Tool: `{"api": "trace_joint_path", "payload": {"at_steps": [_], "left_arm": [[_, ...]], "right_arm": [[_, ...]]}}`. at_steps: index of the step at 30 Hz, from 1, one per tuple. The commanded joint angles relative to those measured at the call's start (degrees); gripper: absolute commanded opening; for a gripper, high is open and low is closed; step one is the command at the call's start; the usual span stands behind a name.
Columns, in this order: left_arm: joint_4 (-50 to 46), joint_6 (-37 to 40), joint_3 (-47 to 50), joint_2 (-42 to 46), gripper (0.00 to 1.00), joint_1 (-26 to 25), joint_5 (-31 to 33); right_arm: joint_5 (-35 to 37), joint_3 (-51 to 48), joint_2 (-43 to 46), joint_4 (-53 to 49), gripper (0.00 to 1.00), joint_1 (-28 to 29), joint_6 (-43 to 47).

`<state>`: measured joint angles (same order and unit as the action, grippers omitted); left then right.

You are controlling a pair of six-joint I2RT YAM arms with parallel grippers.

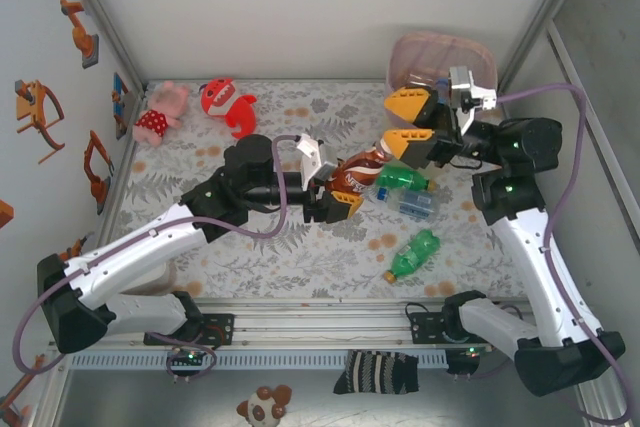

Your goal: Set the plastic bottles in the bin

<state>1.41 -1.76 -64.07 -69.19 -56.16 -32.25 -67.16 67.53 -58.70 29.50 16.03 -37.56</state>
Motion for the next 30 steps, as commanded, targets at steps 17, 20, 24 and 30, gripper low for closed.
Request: {"api": "trace_joint_path", "payload": {"at_steps": [17, 20, 24, 30], "left_arm": [[4.45, 1.41, -1.17, 2.17, 0.56, 0.35, -1.50], [4.42, 1.45, -1.14, 2.38, 0.56, 0.37, -1.28], [4.48, 1.52, -1.01, 2.40, 0.59, 0.35, -0.81], [4.72, 1.44, -0.09, 3.56, 0.72, 0.35, 1.08]], "right_arm": [[-1.11, -0.31, 1.12, -4.27, 0.33, 4.09, 6.21], [-0.81, 0.02, 1.12, -4.46, 0.26, 4.28, 6.19], [-0.88, 0.53, 0.74, -4.82, 0.19, 4.61, 6.19], [-0.38, 1.46, 0.58, -5.51, 0.14, 4.93, 6.59]]}}
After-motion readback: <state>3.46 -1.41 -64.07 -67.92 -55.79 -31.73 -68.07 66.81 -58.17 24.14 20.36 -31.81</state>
